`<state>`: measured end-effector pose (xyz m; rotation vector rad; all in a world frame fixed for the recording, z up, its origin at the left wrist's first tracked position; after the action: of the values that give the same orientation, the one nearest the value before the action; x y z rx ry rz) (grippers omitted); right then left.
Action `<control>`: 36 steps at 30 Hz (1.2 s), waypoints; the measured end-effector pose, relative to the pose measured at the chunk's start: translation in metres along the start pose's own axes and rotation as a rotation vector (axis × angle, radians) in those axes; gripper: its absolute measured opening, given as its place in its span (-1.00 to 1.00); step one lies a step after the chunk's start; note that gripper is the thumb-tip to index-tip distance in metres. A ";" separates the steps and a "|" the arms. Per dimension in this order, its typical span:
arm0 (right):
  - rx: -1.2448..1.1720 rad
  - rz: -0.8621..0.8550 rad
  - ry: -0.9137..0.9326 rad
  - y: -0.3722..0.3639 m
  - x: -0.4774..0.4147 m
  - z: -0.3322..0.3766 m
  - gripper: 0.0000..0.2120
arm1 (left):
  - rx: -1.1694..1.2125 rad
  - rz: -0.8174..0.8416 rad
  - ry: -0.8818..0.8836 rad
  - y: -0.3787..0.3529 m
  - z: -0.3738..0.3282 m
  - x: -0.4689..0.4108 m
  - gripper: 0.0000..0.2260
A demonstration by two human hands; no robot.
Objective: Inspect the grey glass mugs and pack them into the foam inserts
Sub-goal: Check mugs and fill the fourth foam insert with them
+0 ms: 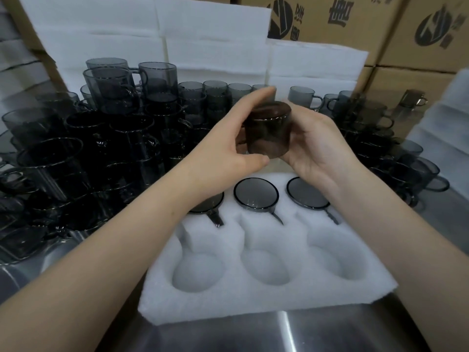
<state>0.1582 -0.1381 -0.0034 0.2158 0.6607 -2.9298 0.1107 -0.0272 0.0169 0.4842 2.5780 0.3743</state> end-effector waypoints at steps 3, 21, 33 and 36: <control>0.032 0.011 0.044 -0.004 0.001 0.005 -0.88 | -0.045 -0.084 0.124 0.008 0.009 0.001 -0.14; 0.538 0.205 0.266 -0.031 0.018 0.011 -0.60 | -0.464 -0.337 0.017 0.035 -0.009 0.017 -0.32; 0.479 -0.012 0.274 -0.019 0.016 0.022 -0.72 | -0.496 -0.240 -0.066 0.022 -0.013 0.015 -0.41; 0.263 0.048 0.142 -0.018 0.013 0.013 -0.70 | -0.430 -0.306 -0.068 0.030 -0.014 0.018 -0.44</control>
<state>0.1409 -0.1286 0.0133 0.4630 0.2784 -2.9677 0.0972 0.0042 0.0315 -0.0498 2.3596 0.7600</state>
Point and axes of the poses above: each hand's wrist, its own x-axis away from the middle knuckle, its own y-axis out of the back of the hand, z = x × y, the point moved 9 cm from there along -x, towards the middle knuckle, and after that the axes turned 4 degrees about -x, right-handed, at the moved point
